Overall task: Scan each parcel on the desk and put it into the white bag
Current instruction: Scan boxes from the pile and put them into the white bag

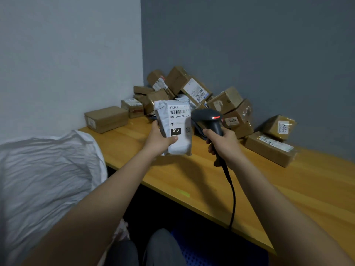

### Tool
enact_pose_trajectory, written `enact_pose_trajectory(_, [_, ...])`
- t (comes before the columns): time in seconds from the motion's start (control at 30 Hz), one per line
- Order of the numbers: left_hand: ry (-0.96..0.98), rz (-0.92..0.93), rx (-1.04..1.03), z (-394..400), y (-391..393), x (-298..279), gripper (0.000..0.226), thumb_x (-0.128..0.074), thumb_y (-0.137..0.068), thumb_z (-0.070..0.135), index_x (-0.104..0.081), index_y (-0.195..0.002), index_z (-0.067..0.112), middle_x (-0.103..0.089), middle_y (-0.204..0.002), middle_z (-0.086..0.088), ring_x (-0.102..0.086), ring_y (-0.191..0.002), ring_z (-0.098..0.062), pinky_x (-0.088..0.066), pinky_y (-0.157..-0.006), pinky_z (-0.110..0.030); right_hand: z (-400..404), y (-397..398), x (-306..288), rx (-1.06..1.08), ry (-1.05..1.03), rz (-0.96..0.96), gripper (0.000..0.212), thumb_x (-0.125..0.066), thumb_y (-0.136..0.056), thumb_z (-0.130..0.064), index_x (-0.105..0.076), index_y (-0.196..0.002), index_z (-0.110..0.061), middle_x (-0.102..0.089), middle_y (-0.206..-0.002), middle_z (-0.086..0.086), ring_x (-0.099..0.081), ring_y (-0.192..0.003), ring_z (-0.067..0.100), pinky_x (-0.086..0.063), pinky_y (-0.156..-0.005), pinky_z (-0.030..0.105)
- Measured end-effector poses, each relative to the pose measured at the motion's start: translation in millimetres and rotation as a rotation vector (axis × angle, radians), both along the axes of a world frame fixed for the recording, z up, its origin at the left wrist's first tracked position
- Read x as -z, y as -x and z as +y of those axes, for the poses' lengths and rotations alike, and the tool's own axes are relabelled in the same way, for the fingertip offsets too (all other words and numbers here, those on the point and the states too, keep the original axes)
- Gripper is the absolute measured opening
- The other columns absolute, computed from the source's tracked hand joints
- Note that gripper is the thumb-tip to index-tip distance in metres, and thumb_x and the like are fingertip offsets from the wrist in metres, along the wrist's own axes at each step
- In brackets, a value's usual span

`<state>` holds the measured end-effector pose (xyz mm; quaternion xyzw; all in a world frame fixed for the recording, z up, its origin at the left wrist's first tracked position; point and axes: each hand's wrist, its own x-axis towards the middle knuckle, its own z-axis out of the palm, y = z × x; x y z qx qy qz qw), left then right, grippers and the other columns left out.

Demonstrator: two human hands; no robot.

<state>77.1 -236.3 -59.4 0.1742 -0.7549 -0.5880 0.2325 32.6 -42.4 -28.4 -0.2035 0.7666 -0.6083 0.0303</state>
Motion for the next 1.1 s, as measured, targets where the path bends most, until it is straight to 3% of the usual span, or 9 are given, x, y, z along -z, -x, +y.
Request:
enact_pose_trajectory(0.07, [0.063,0.023,-0.056,-15.3,-22.5,-17.4,0.085,-0.077,-0.079,0.012,-0.025,-0.146,0.017,-0.055,-0.135,-0.002,-0.055,-0.12,-0.022,-0.051,-0.093,-0.045,-21.4,-3.5,-8.8,-0.017,-0.001,0.027,0.021,-0.063,-0.093,-0.025,-0.055,-0.085,-0.007,-0.056,-0.072,0.009,-0.052,-0.049,0.014,-0.044,-0.048,0.026])
enact_pose_trajectory(0.2, [0.195,0.08,-0.181,-52.4,-83.1,-48.8,0.076,-0.077,-0.079,0.014,-0.034,-0.142,0.013,-0.053,-0.131,0.006,-0.053,-0.117,-0.016,-0.048,-0.092,-0.036,-67.7,-23.6,-22.5,-0.107,0.014,0.039,0.022,-0.063,-0.092,-0.026,-0.054,-0.083,-0.009,-0.054,-0.072,0.009,-0.052,-0.052,0.017,-0.044,-0.053,0.031])
enact_pose_trajectory(0.33, [0.201,0.107,-0.316,-93.1,-148.3,-61.3,0.071,-0.076,-0.08,0.015,-0.039,-0.14,0.015,-0.056,-0.133,-0.004,-0.057,-0.113,-0.02,-0.05,-0.096,-0.047,-116.1,-48.3,-29.4,-0.202,0.012,-0.004,0.02,-0.063,-0.092,-0.026,-0.056,-0.086,-0.009,-0.055,-0.073,0.009,-0.052,-0.054,0.018,-0.043,-0.054,0.032])
enact_pose_trajectory(0.47, [0.234,0.059,-0.461,-129.2,-208.8,-55.9,0.069,-0.076,-0.079,0.013,-0.042,-0.14,0.016,-0.055,-0.133,-0.007,-0.056,-0.11,-0.021,-0.05,-0.094,-0.042,-159.5,-70.5,-23.0,-0.258,-0.034,-0.069,0.023,-0.064,-0.092,-0.027,-0.059,-0.098,-0.005,-0.057,-0.077,0.008,-0.054,-0.056,0.018,-0.044,-0.054,0.031])
enact_pose_trajectory(0.6, [0.296,-0.126,-0.57,-168.3,-257.0,-38.5,0.072,-0.076,-0.077,0.014,-0.041,-0.14,0.015,-0.052,-0.135,-0.009,-0.054,-0.118,-0.027,-0.045,-0.099,-0.041,-192.4,-90.6,-6.5,-0.26,-0.067,-0.03,0.024,-0.064,-0.091,-0.027,-0.06,-0.097,-0.004,-0.059,-0.078,0.008,-0.053,-0.054,0.018,-0.043,-0.053,0.03])
enact_pose_trajectory(0.7, [0.369,-0.423,-0.481,-190.0,-282.1,-13.1,0.079,-0.077,-0.077,0.016,-0.036,-0.144,0.016,-0.047,-0.141,-0.011,-0.051,-0.122,-0.03,-0.042,-0.098,-0.037,-206.2,-99.8,1.0,-0.266,-0.089,-0.023,0.025,-0.063,-0.092,-0.026,-0.059,-0.099,-0.002,-0.057,-0.076,0.008,-0.051,-0.052,0.017,-0.041,-0.051,0.028])
enact_pose_trajectory(0.77, [0.359,-0.485,-0.436,-194.6,-289.0,5.0,0.083,-0.077,-0.079,0.02,-0.031,-0.148,0.018,-0.039,-0.148,-0.011,-0.044,-0.13,-0.029,-0.037,-0.102,-0.036,-211.3,-100.6,4.9,-0.264,-0.095,-0.018,0.025,-0.063,-0.091,-0.025,-0.06,-0.099,-0.002,-0.057,-0.076,0.009,-0.05,-0.051,0.017,-0.041,-0.05,0.027])
enact_pose_trajectory(0.87, [0.35,-0.336,-0.448,-192.1,-281.1,19.1,0.072,-0.076,-0.082,0.02,-0.039,-0.144,0.016,-0.043,-0.145,-0.011,-0.045,-0.131,-0.026,-0.037,-0.106,-0.035,-211.6,-98.3,11.5,-0.262,-0.107,-0.02,0.023,-0.064,-0.09,-0.024,-0.06,-0.099,-0.002,-0.057,-0.076,0.009,-0.051,-0.053,0.018,-0.042,-0.051,0.029])
enact_pose_trajectory(1.1, [0.362,-0.043,-0.349,-156.7,-196.2,-4.5,0.03,-0.066,-0.089,0.015,-0.061,-0.118,0.01,-0.063,-0.11,-0.006,-0.058,-0.091,-0.013,-0.047,-0.087,-0.024,-174.4,-56.2,9.5,-0.222,-0.19,-0.095,0.017,-0.064,-0.092,-0.026,-0.058,-0.087,-0.01,-0.059,-0.077,0.007,-0.053,-0.055,0.017,-0.043,-0.053,0.03])
